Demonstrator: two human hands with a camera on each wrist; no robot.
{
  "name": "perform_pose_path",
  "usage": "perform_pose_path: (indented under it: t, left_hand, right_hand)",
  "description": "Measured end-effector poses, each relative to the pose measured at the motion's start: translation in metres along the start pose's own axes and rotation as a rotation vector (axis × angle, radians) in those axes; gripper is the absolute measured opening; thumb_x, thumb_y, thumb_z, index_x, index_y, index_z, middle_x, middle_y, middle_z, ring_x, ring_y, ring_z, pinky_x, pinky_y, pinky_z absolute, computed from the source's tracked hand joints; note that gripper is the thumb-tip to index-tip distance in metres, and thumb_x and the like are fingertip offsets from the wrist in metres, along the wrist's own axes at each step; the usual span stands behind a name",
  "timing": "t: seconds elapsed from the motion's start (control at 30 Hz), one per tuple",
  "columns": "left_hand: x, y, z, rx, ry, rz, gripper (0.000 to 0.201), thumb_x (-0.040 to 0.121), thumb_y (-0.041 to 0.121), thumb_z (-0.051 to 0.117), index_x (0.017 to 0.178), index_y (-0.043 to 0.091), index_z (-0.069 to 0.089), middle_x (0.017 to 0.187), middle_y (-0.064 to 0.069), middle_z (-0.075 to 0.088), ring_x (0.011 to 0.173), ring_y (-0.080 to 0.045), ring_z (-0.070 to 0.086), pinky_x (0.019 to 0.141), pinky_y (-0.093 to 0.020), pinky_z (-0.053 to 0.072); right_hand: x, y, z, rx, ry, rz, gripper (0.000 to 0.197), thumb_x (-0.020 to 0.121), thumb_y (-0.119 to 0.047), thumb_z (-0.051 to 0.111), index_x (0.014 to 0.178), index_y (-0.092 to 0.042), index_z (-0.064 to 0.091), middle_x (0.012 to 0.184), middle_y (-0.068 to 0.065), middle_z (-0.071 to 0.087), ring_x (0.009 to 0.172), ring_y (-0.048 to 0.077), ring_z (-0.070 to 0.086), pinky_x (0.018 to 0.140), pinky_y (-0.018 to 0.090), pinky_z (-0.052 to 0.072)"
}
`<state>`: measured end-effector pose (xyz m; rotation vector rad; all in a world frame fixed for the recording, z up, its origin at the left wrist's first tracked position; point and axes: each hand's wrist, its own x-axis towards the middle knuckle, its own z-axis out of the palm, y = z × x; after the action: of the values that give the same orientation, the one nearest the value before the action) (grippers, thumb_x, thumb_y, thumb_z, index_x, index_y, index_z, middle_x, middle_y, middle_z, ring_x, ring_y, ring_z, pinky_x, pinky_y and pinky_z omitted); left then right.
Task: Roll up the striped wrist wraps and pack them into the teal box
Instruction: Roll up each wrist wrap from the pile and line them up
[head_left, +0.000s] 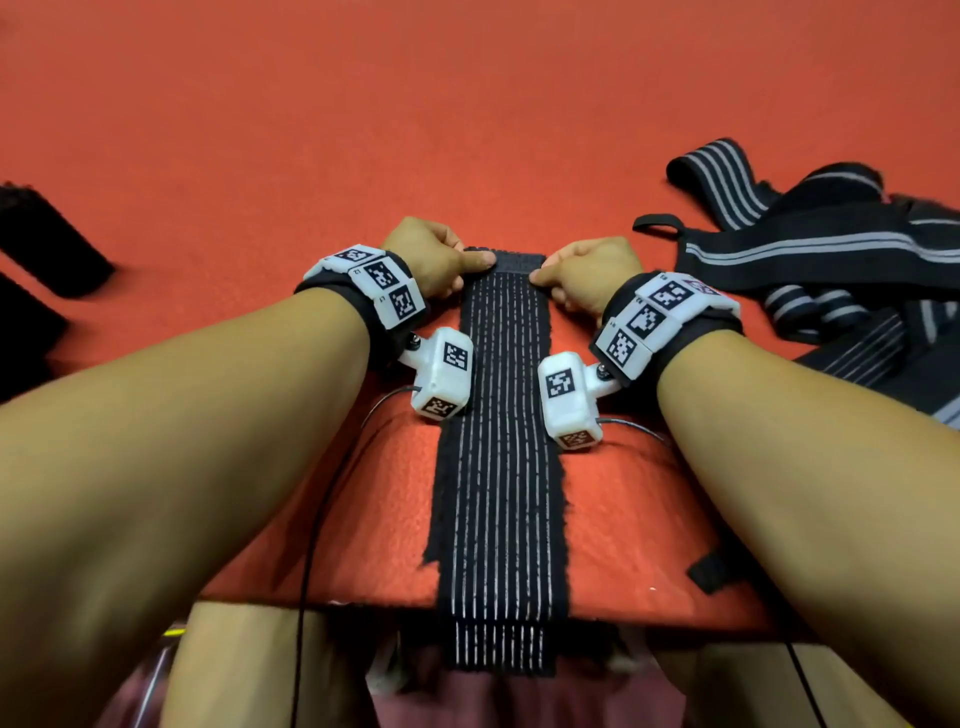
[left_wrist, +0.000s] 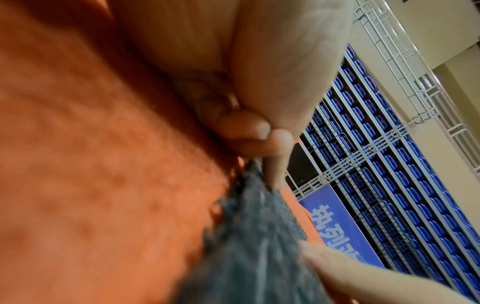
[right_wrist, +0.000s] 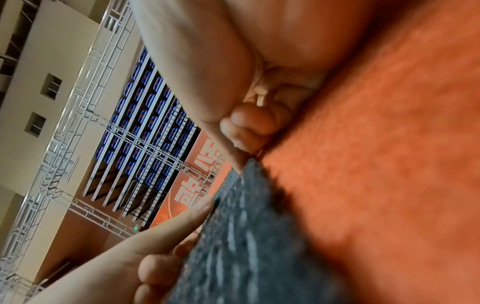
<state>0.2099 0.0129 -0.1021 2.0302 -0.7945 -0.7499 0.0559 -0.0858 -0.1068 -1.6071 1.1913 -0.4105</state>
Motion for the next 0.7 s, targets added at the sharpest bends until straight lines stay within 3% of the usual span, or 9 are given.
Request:
perform_pose_path:
  t: [0.13, 0.23, 0.3, 0.4, 0.47, 0.53, 0.63, 0.7]
  left_hand:
    - [-0.025, 0.005, -0.007, -0.115, -0.075, -0.026, 0.032, 0.089, 0.032, 0.077, 0.075, 0.017, 0.052, 0.047, 0.005, 0.058, 0.040, -0.006, 0.048, 0.043, -0.017, 0.042]
    - [-0.059, 0.000, -0.012, -0.204, -0.092, -0.051, 0.033, 0.094, 0.025, 0.070, 0.071, 0.012, 0.051, 0.044, 0.002, 0.053, 0.046, -0.014, 0.046, 0.047, -0.024, 0.040]
    - [-0.084, -0.010, -0.012, -0.187, -0.070, -0.057, 0.030, 0.094, 0.021, 0.071, 0.072, 0.012, 0.051, 0.041, 0.003, 0.052, 0.048, -0.018, 0.048, 0.050, -0.027, 0.041]
    - [-0.122, -0.024, -0.012, -0.053, -0.042, -0.056, 0.026, 0.091, 0.023, 0.074, 0.073, 0.014, 0.057, 0.053, -0.002, 0.062, 0.059, -0.023, 0.060, 0.055, -0.026, 0.046]
    - [-0.148, -0.029, -0.015, 0.056, -0.065, -0.073, 0.029, 0.092, 0.031, 0.073, 0.071, 0.013, 0.063, 0.064, -0.005, 0.069, 0.061, -0.022, 0.063, 0.059, -0.028, 0.049]
    - [-0.174, -0.031, -0.018, 0.125, -0.090, -0.084, 0.035, 0.093, 0.035, 0.070, 0.067, 0.011, 0.065, 0.064, -0.007, 0.071, 0.056, -0.022, 0.062, 0.062, -0.030, 0.051]
    - [-0.206, -0.029, -0.018, 0.133, -0.132, -0.107, 0.032, 0.096, 0.031, 0.067, 0.075, 0.007, 0.066, 0.069, -0.009, 0.067, 0.050, -0.020, 0.055, 0.045, -0.020, 0.041]
    - [-0.224, -0.028, -0.016, 0.121, -0.161, -0.118, 0.025, 0.098, 0.027, 0.065, 0.082, 0.008, 0.064, 0.074, -0.009, 0.065, 0.053, -0.018, 0.055, 0.044, -0.019, 0.037]
  right_hand:
    - [-0.018, -0.006, -0.006, 0.033, -0.045, 0.013, 0.023, 0.085, -0.004, 0.076, 0.069, -0.014, 0.062, 0.055, 0.002, 0.057, 0.041, 0.008, 0.049, 0.038, 0.017, 0.042]
    - [-0.046, -0.009, -0.013, 0.054, -0.139, 0.010, 0.017, 0.088, -0.009, 0.073, 0.080, -0.020, 0.062, 0.077, -0.001, 0.063, 0.063, 0.010, 0.060, 0.049, 0.018, 0.051]
    - [-0.068, -0.005, -0.015, 0.016, -0.180, -0.003, 0.016, 0.087, -0.014, 0.075, 0.081, -0.018, 0.062, 0.081, 0.002, 0.063, 0.066, 0.014, 0.059, 0.059, 0.024, 0.052]
    - [-0.107, 0.006, -0.016, -0.189, -0.211, -0.069, 0.025, 0.081, -0.027, 0.082, 0.084, -0.010, 0.065, 0.080, 0.013, 0.059, 0.071, 0.023, 0.049, 0.069, 0.035, 0.041]
    - [-0.139, 0.016, -0.021, -0.273, -0.232, -0.048, 0.038, 0.077, -0.036, 0.085, 0.086, -0.002, 0.070, 0.076, 0.018, 0.063, 0.069, 0.023, 0.048, 0.067, 0.036, 0.038]
    - [-0.172, 0.026, -0.027, -0.401, -0.250, -0.065, 0.050, 0.075, -0.043, 0.085, 0.083, 0.005, 0.073, 0.077, 0.022, 0.071, 0.062, 0.022, 0.052, 0.064, 0.033, 0.040]
    - [-0.212, 0.030, -0.030, -0.574, -0.291, -0.116, 0.049, 0.074, -0.045, 0.085, 0.067, 0.001, 0.069, 0.059, 0.007, 0.067, 0.053, 0.017, 0.051, 0.060, 0.030, 0.039]
    - [-0.226, 0.031, -0.027, -0.664, -0.326, -0.150, 0.045, 0.080, -0.039, 0.083, 0.061, -0.007, 0.057, 0.057, 0.005, 0.055, 0.054, 0.018, 0.047, 0.060, 0.030, 0.037]
